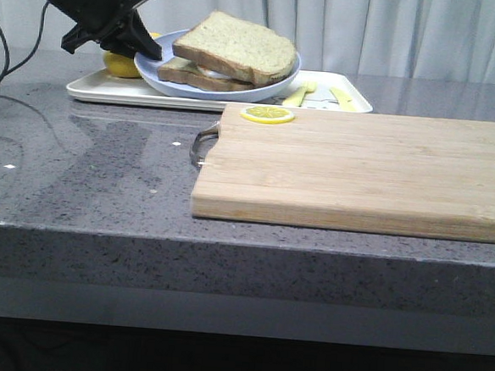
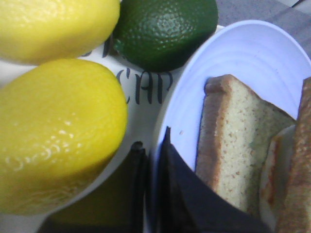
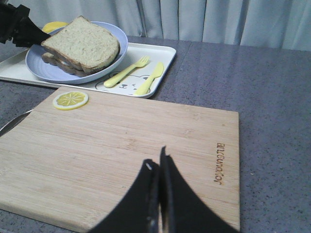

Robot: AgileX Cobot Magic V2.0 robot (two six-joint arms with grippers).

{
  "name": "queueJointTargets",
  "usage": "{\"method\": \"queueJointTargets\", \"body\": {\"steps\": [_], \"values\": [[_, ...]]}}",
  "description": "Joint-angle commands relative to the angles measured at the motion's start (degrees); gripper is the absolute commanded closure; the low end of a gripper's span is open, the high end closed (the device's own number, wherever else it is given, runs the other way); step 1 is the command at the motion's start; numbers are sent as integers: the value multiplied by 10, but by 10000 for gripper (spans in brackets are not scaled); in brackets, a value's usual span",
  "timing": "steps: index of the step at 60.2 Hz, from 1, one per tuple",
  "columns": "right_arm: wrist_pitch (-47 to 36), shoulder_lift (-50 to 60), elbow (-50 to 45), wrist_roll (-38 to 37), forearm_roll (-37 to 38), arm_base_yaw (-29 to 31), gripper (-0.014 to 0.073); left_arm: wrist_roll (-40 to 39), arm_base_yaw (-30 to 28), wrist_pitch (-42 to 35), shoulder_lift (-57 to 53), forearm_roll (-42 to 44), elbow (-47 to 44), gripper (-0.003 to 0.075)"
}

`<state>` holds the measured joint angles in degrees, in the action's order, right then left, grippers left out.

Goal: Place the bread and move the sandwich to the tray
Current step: 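Lift the blue plate with the left gripper and carry it over the white tray, then lower the plate onto the tray and open the left gripper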

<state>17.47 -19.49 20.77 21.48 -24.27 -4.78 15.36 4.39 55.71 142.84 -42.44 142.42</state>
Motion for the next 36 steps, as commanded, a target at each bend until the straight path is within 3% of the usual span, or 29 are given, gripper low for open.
{"method": "queueJointTargets", "body": {"steps": [1, 17, 29, 36], "values": [[-49, -4, 14, 4, -7, 0, 673, -8, 7, -35, -47, -22, 24, 649], [-49, -4, 14, 4, -7, 0, 673, -8, 7, -38, -47, -20, 24, 534], [-49, -4, 14, 4, -7, 0, 673, -8, -4, -32, -49, -20, 55, 367], [-49, -4, 14, 4, -7, 0, 673, -8, -20, -2, -49, -20, 107, 379]]}}
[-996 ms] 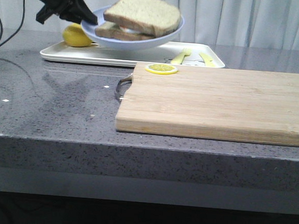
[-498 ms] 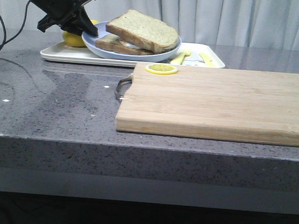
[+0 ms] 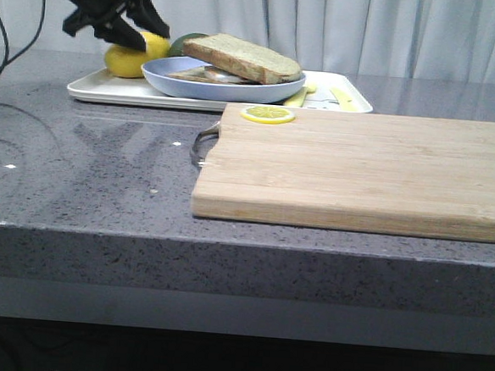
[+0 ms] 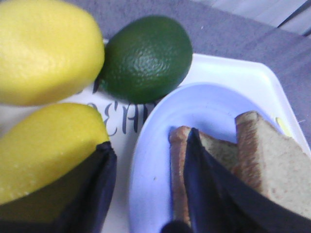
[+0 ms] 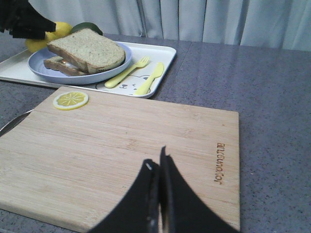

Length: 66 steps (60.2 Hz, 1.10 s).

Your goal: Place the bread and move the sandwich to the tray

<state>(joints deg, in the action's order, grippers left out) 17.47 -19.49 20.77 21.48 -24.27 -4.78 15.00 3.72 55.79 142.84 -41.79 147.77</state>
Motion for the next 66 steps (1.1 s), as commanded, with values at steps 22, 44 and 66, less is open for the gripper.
{"method": "queueJointTargets", "body": {"steps": [22, 44, 66], "values": [[-49, -4, 14, 4, -7, 0, 673, -5, -18, 117, -49, -16, 143, 739], [-48, -4, 14, 4, -7, 0, 673, -111, 13, 162, -67, 176, 256, 739], [-45, -4, 14, 4, -7, 0, 673, -154, 121, 162, -156, 397, 251, 739]]}}
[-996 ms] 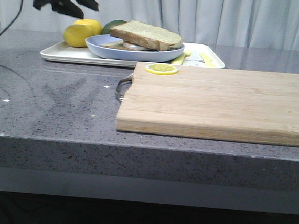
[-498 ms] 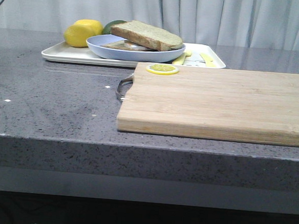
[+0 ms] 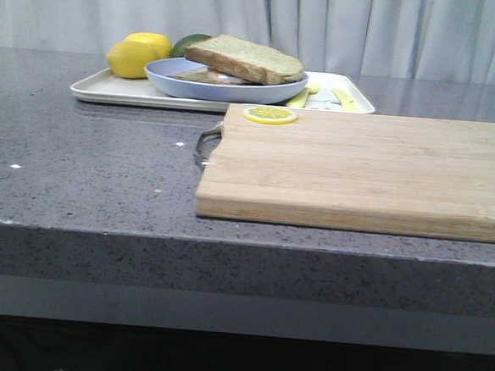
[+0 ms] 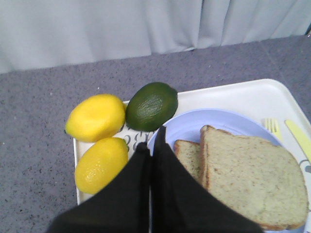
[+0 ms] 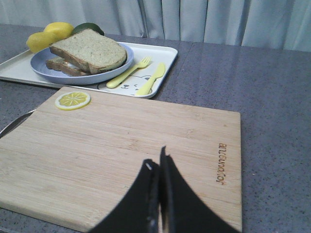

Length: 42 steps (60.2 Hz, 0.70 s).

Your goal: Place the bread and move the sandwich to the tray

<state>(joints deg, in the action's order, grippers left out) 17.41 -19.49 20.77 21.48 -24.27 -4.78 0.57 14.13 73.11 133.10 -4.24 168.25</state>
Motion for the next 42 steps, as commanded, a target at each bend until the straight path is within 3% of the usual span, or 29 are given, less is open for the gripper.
{"method": "queueJointTargets", "body": {"steps": [1, 9, 23, 42], "values": [[-43, -4, 14, 4, -7, 0, 673, -10, 19, -11, -62, 24, 43, 739], [-41, -4, 14, 4, -7, 0, 673, -10, 36, -11, -102, 50, -19, 739], [-34, -4, 14, 4, -7, 0, 673, -6, 43, -11, -228, 95, -231, 739], [-36, -4, 14, 4, -7, 0, 673, -10, -18, -18, -403, 120, -490, 739]]}}
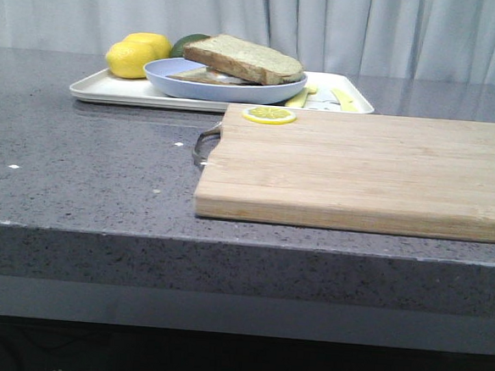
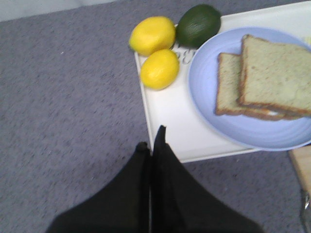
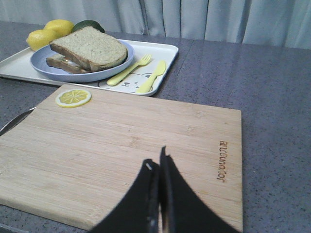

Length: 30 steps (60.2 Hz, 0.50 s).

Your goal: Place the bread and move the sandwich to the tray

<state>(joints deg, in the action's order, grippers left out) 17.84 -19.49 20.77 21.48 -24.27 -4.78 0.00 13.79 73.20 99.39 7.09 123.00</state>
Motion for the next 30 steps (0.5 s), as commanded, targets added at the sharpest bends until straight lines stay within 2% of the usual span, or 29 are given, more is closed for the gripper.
{"method": "queueJointTargets", "body": {"steps": [1, 12, 30], "values": [[-40, -4, 14, 4, -7, 0, 673, -4, -18, -23, -77, 7, -54, 739], [-40, -4, 14, 4, -7, 0, 673, -11, -31, -82, -173, 7, -191, 739], [-39, -4, 14, 4, -7, 0, 673, -35, -31, -255, -342, -6, -437, 739]]}}
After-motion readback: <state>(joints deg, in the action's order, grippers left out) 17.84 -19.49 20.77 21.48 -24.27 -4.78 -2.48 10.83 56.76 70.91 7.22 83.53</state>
